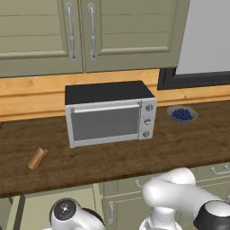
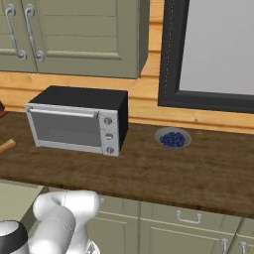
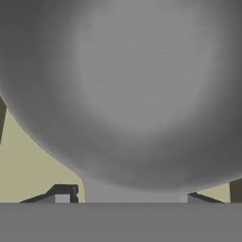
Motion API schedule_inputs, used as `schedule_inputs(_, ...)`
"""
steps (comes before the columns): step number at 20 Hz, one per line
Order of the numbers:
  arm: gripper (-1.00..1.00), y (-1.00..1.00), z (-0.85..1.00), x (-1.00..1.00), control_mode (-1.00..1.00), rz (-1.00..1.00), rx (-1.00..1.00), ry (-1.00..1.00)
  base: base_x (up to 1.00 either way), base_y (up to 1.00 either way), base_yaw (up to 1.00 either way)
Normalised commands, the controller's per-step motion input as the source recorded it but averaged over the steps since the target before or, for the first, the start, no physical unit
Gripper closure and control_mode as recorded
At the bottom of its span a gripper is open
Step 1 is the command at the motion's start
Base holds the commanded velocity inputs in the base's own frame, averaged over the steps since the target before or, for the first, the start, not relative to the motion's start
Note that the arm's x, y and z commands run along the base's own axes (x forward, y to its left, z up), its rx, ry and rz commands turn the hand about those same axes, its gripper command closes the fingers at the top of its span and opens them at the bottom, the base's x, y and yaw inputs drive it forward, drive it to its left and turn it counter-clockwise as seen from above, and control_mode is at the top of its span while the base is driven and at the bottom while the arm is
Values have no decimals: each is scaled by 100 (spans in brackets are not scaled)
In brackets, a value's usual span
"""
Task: Pick the measuring cup from the drawer and place it on the counter.
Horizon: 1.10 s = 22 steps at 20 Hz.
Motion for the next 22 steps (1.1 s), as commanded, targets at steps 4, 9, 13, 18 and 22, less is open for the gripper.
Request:
schedule_inputs(4,100,-11,100,22,-100,-25,0,-2,0,0,0)
schedule_inputs(9,100,-44,100,63,-100,-30,1,0,0,0,0)
schedule_inputs(13,100,-59,100,73,-100,-34,5,0,0,0,0)
schedule_inputs(18,100,-57,95,82,-100,-34,9,3,0,0,0)
schedule_inputs(22,100,-66,37,90,-100,-28,12,4,0,0,0)
